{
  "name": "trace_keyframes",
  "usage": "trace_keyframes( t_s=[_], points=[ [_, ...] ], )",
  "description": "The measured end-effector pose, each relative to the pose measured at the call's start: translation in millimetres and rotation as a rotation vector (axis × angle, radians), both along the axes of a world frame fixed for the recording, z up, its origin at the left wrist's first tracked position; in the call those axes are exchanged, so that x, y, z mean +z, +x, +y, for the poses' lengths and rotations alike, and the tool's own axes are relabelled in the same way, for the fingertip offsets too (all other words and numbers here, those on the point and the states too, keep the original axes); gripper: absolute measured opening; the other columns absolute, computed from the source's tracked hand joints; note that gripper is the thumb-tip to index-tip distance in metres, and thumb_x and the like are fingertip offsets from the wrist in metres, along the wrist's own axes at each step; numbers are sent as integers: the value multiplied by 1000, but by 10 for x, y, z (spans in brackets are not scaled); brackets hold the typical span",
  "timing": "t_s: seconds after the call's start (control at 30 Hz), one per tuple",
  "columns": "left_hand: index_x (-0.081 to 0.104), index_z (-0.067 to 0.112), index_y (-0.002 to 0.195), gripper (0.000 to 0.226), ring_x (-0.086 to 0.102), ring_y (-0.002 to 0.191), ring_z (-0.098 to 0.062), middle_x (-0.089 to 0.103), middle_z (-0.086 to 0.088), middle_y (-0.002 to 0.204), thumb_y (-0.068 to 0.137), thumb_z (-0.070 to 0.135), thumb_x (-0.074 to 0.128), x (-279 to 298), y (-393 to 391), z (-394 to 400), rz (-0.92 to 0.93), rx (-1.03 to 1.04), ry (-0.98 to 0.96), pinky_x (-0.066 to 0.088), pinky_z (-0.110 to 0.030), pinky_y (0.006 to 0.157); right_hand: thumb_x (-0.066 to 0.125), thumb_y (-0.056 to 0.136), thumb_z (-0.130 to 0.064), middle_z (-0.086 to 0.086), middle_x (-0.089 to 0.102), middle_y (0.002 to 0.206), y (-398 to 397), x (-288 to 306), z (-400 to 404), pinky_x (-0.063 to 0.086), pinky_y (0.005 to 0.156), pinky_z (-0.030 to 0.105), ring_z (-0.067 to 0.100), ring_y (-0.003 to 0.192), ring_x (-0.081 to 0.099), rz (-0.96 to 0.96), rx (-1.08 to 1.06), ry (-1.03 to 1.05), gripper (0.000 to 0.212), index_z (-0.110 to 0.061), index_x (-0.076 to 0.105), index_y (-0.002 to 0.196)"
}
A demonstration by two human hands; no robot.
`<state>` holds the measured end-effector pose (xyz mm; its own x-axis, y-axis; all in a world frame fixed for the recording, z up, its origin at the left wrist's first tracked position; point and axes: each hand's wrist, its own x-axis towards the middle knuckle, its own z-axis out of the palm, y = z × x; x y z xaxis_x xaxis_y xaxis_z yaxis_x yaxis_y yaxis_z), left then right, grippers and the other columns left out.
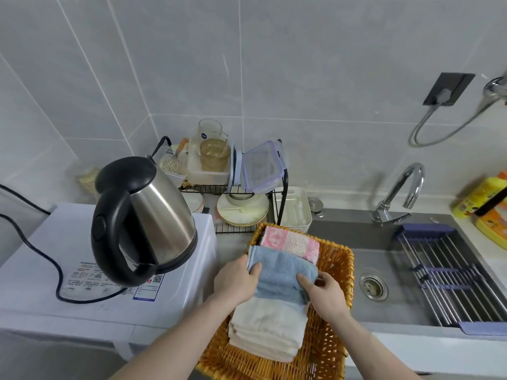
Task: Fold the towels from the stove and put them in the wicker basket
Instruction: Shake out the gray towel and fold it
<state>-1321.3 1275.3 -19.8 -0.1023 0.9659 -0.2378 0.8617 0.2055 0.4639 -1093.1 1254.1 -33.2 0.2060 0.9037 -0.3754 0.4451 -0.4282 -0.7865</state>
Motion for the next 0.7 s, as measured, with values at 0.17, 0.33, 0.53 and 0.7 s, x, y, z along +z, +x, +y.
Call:
trace_keyframes(
  t_s=[0.17,0.33,0.53,0.7],
  points=[
    [42,26,138,51,64,107,-23,56,5,129,98,55,51,16,56,-96,6,50,110,51,-33,75,71,83,-60,-3,62,122,-14,-23,-53,55,90,32,15,103,63,-9,-14,-9,78,-17,44,142],
    [44,32,142,47,46,128,-13,42,12,141,97,43,51,-72,73,-273,12,-182,450,44,-32,104,71,87,-54,-6,42,143,-22,37,-225,38,110,33,13,134,39,-255,64,409,70,-29,41,145],
    [38,32,153,50,20,150,-13,25,10,163,105,46,37,-184,85,-295,62,-354,236,27,-34,122,45,102,-49,-13,32,158,-63,-26,-281,31,118,35,17,142,30,-498,343,504,46,-38,48,146],
    [22,31,160,57,4,156,-14,9,9,170,107,48,33,-149,74,-267,101,-449,81,14,-38,128,38,103,-52,-12,19,166,-42,-92,-306,22,124,36,19,151,21,-500,432,315,56,-38,29,157]
  ],
)
